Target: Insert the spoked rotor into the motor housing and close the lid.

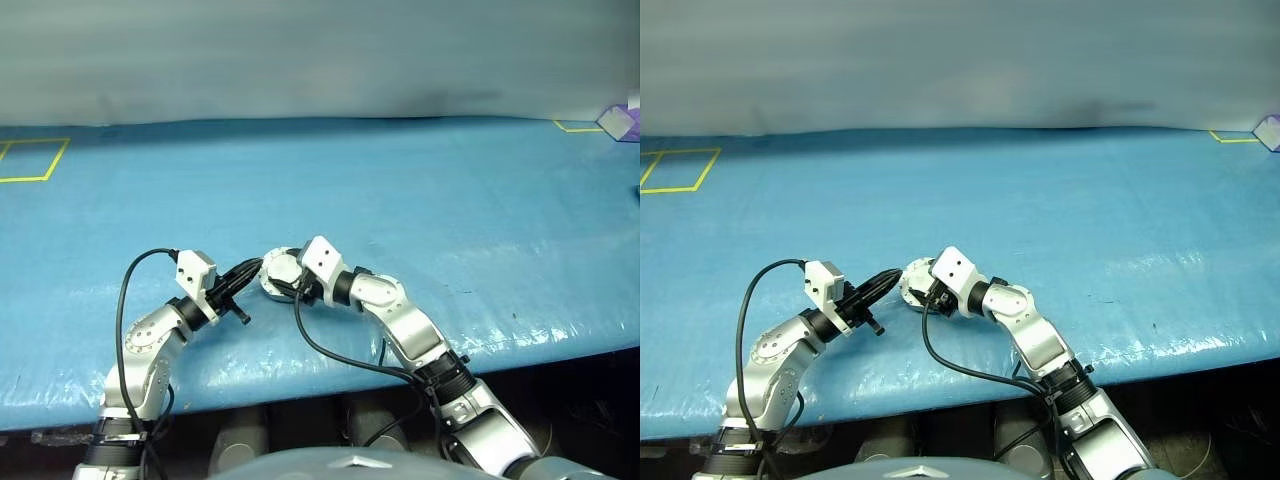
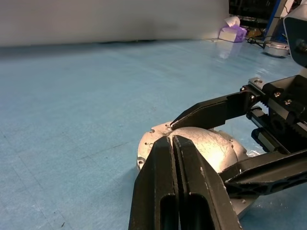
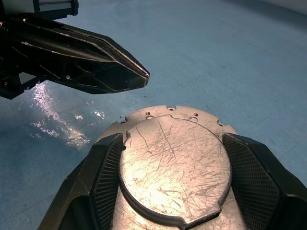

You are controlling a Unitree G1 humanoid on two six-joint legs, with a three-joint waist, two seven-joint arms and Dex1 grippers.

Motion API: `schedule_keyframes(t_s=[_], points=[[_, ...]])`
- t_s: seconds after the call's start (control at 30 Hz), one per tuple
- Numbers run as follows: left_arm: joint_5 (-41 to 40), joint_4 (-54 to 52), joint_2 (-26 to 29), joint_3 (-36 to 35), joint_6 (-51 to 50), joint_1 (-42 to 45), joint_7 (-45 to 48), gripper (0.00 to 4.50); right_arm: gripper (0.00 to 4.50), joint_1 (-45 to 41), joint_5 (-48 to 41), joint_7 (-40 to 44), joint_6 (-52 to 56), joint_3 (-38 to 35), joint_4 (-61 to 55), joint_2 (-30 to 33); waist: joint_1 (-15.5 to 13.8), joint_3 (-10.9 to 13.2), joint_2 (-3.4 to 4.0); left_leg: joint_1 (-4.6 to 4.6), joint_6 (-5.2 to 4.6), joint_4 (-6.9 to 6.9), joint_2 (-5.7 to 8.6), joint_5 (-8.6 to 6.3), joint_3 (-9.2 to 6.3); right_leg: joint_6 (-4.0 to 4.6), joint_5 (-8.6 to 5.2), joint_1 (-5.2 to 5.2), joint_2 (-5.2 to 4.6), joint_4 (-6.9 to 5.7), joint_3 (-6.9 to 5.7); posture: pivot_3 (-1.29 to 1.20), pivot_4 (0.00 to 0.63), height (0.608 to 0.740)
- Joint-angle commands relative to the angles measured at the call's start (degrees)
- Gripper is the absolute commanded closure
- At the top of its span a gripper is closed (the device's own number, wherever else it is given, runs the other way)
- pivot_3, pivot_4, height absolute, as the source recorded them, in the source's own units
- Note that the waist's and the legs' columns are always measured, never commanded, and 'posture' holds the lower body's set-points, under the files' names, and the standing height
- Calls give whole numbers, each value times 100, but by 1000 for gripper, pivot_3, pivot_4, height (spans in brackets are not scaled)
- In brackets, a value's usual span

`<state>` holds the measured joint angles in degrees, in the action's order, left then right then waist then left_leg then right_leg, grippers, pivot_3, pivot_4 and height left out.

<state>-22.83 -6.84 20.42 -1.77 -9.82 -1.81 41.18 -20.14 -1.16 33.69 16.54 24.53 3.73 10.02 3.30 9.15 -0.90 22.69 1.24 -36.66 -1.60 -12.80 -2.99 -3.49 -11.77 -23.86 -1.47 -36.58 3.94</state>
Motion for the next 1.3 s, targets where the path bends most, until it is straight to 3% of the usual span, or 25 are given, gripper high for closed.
schedule_keyframes(t_s=[0.03, 0.47, 0.8, 0.97, 1.13, 1.3], points=[[275, 22, 66, 39, -75, 39, -245, 4423, 1478, 61, 277, -195, 243, -72, 276, 144, 0, 0, 0, 0, 0, 0, 0, 0, 0, 0, 0, 0, 0, 0, 0, 0, 150, 740], [316, 20, -80, 227, -294, 138, -285, 4423, 1478, 100, 265, -202, 242, -51, 177, 120, -4, 0, 0, 1, 0, 4, 0, 0, -1, 0, 0, -23, -2, 7, -2, 0, 150, 740], [673, 121, 106, 627, -403, 159, -152, 4423, 1478, 162, 99, -264, 302, -197, 44, 42, -20, -1, 1, 1, 0, 7, 1, 0, -1, 0, 0, -23, -2, 12, -2, 0, 150, 740], [636, 142, 66, 589, -385, 146, -154, 4500, 18, 320, -311, 91, 266, -342, -658, 83, -63, -2, 2, 7, 0, 16, 1, 0, 0, 0, 0, -23, -3, 27, -2, 0, 150, 740], [645, 227, 43, 555, -359, 138, -153, 4500, 18, 397, -843, 31, 3, -840, -1404, -143, -107, 1, 6, 27, -1, 61, 2, 1, 3, -2, 1, -16, -1, 55, -3, 0, 150, 740], [674, 288, -3, 547, -294, 160, -166, 4500, 18, 520, -1413, -399, 836, -1467, -1534, -378, -125, 0, 5, 29, 0, 76, 2, 0, -2, -6, -5, -16, 1, 59, -5, 0, 150, 740]])
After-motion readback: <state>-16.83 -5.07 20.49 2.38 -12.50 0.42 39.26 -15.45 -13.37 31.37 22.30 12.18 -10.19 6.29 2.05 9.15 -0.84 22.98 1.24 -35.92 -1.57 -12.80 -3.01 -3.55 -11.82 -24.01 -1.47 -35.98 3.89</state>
